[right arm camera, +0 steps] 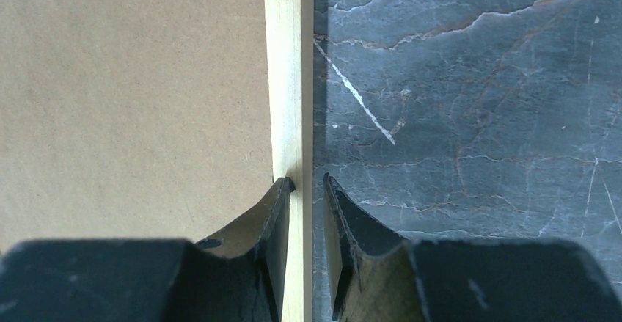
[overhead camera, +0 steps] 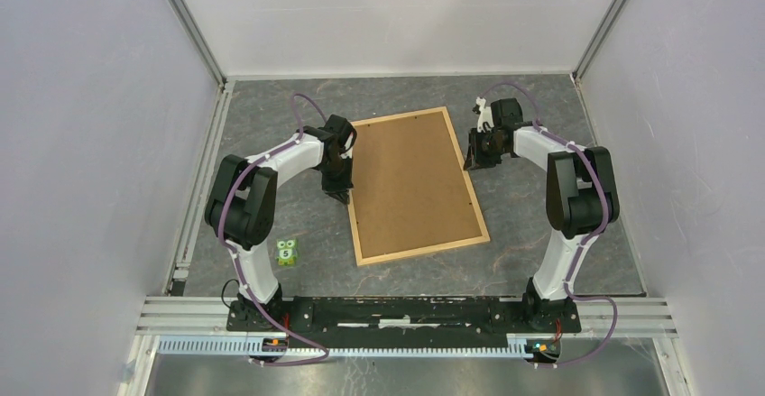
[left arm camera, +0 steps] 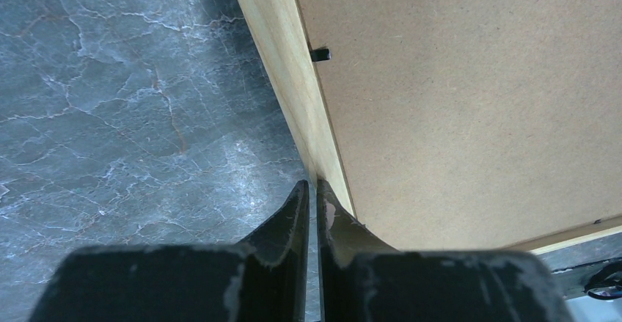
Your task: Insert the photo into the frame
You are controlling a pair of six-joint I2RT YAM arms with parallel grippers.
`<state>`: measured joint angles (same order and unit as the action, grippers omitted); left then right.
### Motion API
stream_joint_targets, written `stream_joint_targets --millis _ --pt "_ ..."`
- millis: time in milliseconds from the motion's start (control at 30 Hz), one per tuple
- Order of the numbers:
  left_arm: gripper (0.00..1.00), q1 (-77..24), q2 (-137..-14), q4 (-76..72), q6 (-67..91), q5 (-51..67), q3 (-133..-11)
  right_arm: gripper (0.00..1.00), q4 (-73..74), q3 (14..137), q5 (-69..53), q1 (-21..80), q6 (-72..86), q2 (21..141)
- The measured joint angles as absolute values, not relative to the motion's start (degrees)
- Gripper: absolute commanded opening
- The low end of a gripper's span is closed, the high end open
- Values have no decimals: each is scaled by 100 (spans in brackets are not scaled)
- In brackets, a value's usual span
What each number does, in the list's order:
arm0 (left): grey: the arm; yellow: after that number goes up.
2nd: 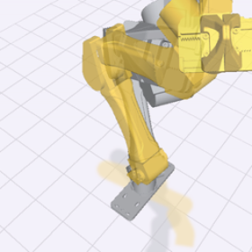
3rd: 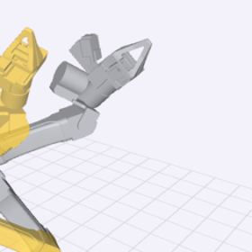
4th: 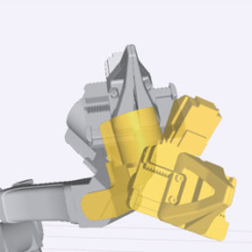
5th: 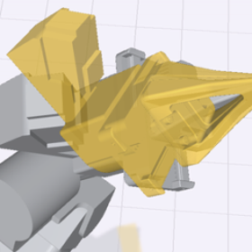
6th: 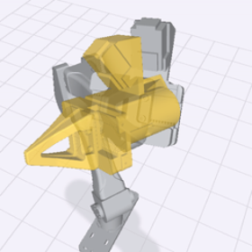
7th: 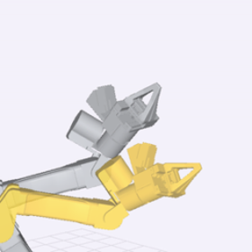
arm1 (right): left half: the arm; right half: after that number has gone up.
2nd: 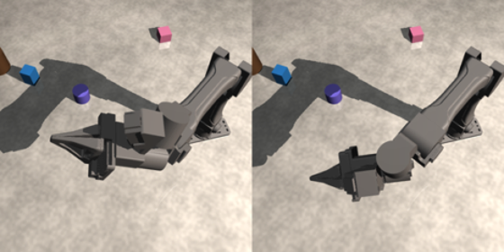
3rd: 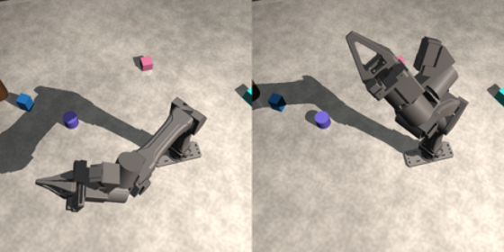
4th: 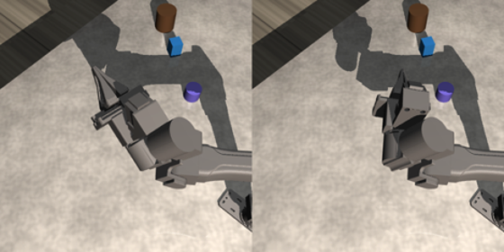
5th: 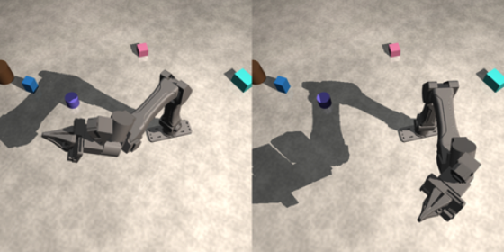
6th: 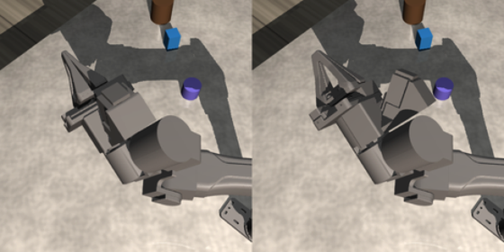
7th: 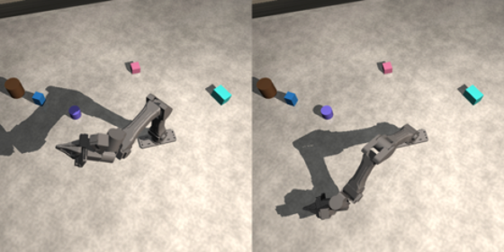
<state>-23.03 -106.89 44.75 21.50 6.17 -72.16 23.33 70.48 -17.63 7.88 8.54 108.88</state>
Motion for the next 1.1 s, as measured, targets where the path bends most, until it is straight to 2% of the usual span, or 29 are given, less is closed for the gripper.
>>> stream_joint_targets --millis 733,1100 --pt "12 -2303 -10715 4508 2147 628 -7249 27 2324 7120 -1702 902 821 11000" --pt "12 -2303 -10718 4508 2147 633 -7249 29 2362 7146 -1940 720 878 11000"
